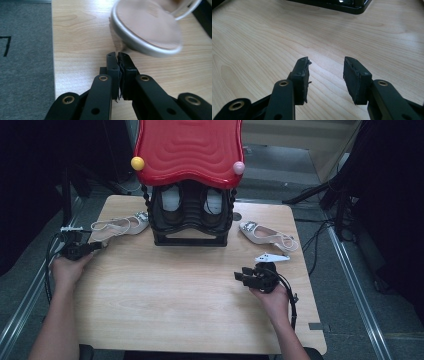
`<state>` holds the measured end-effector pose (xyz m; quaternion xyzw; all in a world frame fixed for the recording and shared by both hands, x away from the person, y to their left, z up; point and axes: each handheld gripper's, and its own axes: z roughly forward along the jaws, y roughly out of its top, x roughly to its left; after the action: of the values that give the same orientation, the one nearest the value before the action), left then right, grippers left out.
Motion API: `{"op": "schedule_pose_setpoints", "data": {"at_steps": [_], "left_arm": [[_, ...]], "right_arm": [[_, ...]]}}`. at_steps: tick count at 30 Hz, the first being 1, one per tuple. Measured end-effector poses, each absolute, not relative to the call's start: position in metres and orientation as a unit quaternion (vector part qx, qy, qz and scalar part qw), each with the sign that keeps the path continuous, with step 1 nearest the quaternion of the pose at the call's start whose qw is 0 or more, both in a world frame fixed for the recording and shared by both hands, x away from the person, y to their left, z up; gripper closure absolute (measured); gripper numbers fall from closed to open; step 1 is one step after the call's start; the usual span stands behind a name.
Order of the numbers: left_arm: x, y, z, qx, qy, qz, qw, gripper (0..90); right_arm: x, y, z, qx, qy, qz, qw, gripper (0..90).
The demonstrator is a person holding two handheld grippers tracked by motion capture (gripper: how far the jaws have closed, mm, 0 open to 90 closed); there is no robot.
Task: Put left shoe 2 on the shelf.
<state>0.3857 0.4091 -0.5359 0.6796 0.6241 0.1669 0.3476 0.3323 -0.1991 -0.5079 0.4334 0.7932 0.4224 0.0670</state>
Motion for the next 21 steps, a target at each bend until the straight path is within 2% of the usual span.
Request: {"op": "schedule_pose_setpoints", "data": {"at_steps": [8,21], "left_arm": [[0.391,0.407,-0.538,0.671,0.63,0.15,0.36,89.7],[0.389,0.378,-0.535,0.691,0.611,0.104,0.371,87.4]], "right_arm": [[0.327,-0.207,-0.508,0.444,0.787,0.422,0.07,57.0],[0.328,-0.208,-0.507,0.445,0.785,0.425,0.069,56.9]]}}
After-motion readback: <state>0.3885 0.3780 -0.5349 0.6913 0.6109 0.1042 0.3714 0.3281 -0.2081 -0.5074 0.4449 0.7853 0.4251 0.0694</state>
